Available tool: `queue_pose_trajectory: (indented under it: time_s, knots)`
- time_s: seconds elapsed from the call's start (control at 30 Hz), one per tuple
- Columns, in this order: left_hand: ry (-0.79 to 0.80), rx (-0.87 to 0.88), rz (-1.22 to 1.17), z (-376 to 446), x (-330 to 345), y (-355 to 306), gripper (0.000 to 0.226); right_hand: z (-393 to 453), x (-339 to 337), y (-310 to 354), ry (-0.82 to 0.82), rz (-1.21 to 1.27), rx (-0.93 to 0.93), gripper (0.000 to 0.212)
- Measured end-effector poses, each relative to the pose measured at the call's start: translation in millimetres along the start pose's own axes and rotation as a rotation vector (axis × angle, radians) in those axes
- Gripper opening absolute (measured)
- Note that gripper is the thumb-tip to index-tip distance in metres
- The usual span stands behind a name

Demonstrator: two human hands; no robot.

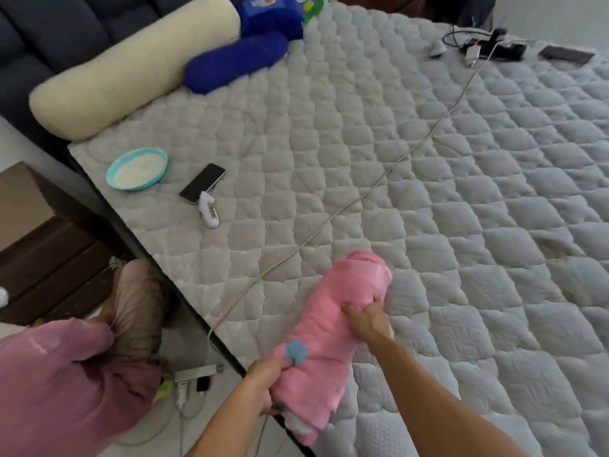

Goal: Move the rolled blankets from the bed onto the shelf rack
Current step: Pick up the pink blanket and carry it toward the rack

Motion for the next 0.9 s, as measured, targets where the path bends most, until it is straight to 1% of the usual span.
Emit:
queue_pose_trajectory:
  time_s: [0.1,0.23,0.3,0.37,0.47,0.53,0.63,0.67,0.77,0.83,0.9]
  knots:
    - [0.015,0.027,0.009,-3.1,-3.9,4.7,0.032,-11.0,-4.0,-4.1,-0.004,0.096,-0.046,0.075]
    - [0.01,0.049,0.026,-15.7,-27.1,23.8,0.018,-51.0,7.0,-5.6,0.024,0.13,-0.12,0.069]
    - [0.03,0.053,-0.008,-24.7,-46.6,41.1,0.018,-79.9,23.1,-0.2,0.041,0.099,-0.209,0.069]
    - [0.028,0.044,-0.076,-29.5,-71.9,63.2,0.024,-112.8,45.6,9.8,0.081,0.054,-0.322,0.065]
    - [-0.028,0.074,-0.229,-36.9,-120.5,105.7,0.032,-162.6,85.1,30.2,0.173,-0.035,-0.488,0.042]
    - [-0.04,0.097,-0.339,-43.8,-156.3,144.2,0.037,-201.4,116.6,42.2,0.254,-0.078,-0.596,0.036]
    - [-0.052,0.158,-0.53,-68.3,-205.4,213.9,0.022,-270.2,167.8,43.6,0.331,-0.144,-0.786,0.021]
    - [-0.06,0.178,-0.591,-74.6,-222.1,240.0,0.02,-295.9,184.6,39.4,0.355,-0.158,-0.833,0.02]
    - [-0.115,0.219,-0.773,-94.2,-270.2,329.3,0.019,-382.3,227.7,14.4,0.497,-0.213,-0.95,0.037]
    - [-0.154,0.246,-0.91,-104.4,-295.7,394.3,0.014,-436.7,255.8,-6.6,0.591,-0.253,-1.006,0.042]
    - [-0.215,0.226,-1.039,-113.2,-310.9,455.4,0.01,-482.9,279.8,-31.1,0.654,-0.303,-1.052,0.045]
Point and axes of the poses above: each hand's wrist, its own z-axis towards the middle knuckle, its own x-axis out of the palm, y = z × x, the point moved 2 cm from there along z, towards the middle knuckle, and after that the axes turned 4 degrees about -x, right-handed, at the moved point
